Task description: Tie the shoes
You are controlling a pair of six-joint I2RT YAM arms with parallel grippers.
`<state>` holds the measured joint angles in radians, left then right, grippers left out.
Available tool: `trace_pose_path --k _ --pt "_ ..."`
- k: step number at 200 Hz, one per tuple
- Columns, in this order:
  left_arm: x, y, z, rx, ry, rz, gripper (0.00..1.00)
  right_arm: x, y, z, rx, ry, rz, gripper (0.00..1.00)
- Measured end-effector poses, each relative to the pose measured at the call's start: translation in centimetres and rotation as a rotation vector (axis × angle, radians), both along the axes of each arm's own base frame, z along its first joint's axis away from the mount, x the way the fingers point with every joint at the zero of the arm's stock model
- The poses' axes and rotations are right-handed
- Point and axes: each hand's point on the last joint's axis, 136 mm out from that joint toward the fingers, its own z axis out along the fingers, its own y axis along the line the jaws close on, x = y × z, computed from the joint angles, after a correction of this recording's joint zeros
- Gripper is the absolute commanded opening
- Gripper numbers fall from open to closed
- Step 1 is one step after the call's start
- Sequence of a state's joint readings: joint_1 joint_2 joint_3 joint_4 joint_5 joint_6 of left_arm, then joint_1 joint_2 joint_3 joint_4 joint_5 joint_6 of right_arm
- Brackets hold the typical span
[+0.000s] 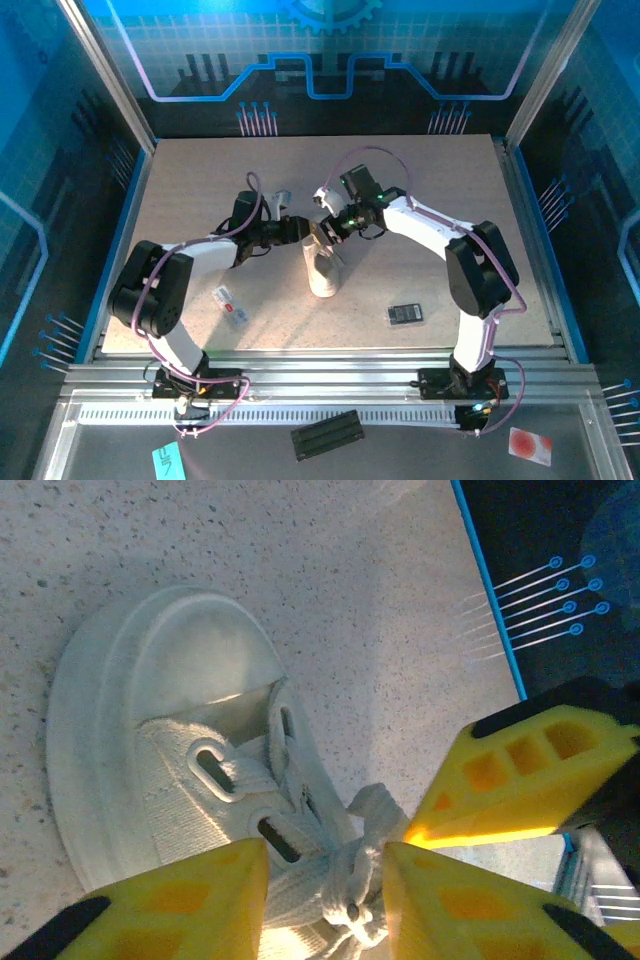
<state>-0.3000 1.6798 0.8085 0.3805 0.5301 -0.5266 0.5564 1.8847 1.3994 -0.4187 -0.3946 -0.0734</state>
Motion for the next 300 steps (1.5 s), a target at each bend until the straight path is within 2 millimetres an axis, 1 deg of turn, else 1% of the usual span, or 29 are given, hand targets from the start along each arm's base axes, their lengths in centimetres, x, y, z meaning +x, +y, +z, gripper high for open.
trace_pose_path --k 13,25,33,47,55,69,83,114,156,213,300 --pt "0.1 -0.1 0.1 -0.012 -0.001 -0.002 0.23 0.0 0.0 -0.7 -0.012 0.000 0.011 0.37" --pt "0.1 -0.2 0.0 -0.023 0.005 -0.003 0.15 0.0 0.0 -1.2 -0.024 0.000 0.020 0.37" --pt "0.1 -0.3 0.0 -0.028 0.008 -0.003 0.11 0.0 0.0 -1.6 -0.031 -0.001 0.025 0.37" --pt "0.1 -0.4 0.0 -0.036 0.007 -0.006 0.04 0.0 0.0 -1.8 -0.037 -0.007 0.034 0.36" --pt "0.1 -0.4 0.1 -0.038 0.006 -0.008 0.00 -0.1 0.1 -1.8 -0.038 -0.011 0.040 0.34" --pt "0.0 -0.5 0.1 -0.042 0.008 -0.010 0.00 -0.1 0.1 -1.8 -0.040 -0.017 0.048 0.27" --pt "0.0 -0.5 0.1 -0.042 0.009 -0.012 0.00 -0.1 0.1 -1.9 -0.045 -0.024 0.054 0.22" --pt "-0.1 -0.4 -0.2 -0.036 0.018 -0.013 0.00 0.0 0.0 -1.9 -0.050 -0.038 0.067 0.16" --pt "-0.2 -0.2 -0.2 -0.026 0.026 -0.014 0.00 0.1 0.0 -1.9 -0.057 -0.052 0.078 0.15" --pt "0.0 1.0 1.0 -0.019 0.008 -0.002 0.00 0.1 0.0 -2.0 -0.059 -0.056 0.082 0.14" --pt "0.3 4.2 2.2 0.003 -0.008 0.040 0.00 0.0 -0.1 -2.4 -0.056 -0.059 0.082 0.12"
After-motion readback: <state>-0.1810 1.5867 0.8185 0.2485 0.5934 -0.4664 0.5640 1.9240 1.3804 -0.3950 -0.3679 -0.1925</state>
